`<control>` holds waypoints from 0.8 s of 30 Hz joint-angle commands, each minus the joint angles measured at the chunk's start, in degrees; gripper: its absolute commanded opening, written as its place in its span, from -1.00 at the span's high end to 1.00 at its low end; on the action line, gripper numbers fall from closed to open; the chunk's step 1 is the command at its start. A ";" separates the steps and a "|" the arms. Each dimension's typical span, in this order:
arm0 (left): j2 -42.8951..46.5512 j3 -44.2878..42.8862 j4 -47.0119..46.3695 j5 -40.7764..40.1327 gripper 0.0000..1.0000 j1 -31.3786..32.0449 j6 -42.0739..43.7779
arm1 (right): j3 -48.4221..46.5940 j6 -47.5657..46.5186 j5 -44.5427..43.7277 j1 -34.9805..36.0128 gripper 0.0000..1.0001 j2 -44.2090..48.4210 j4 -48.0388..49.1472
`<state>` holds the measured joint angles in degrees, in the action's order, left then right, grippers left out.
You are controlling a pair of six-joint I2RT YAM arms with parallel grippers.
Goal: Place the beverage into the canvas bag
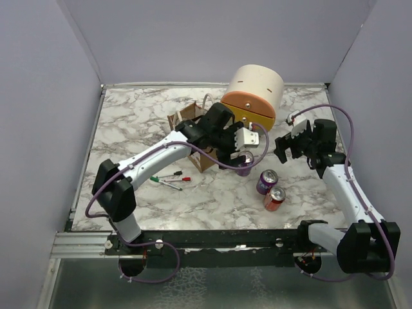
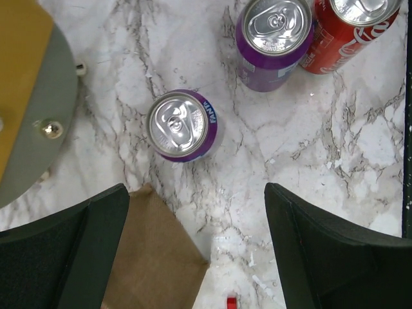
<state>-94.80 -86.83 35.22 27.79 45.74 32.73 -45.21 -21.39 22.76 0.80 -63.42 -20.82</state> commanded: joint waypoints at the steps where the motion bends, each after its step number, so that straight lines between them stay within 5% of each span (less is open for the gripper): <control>1: -5.97 -3.37 -0.48 -2.62 -0.78 2.08 2.35 | -0.04 1.74 -4.66 -1.76 -1.00 0.96 2.74; 17: -18.80 -8.37 -4.12 -0.28 -0.94 2.23 -0.81 | -0.05 1.18 -3.61 -2.29 -1.00 0.77 2.50; 24: -21.55 -8.84 -7.47 1.17 -0.67 2.22 -5.64 | 0.23 0.73 -2.68 -2.29 -1.00 0.99 2.30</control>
<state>-115.42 -94.26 30.87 26.04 47.77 30.44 -45.21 -20.58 19.94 -1.23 -63.20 -20.10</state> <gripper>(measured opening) 0.890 0.997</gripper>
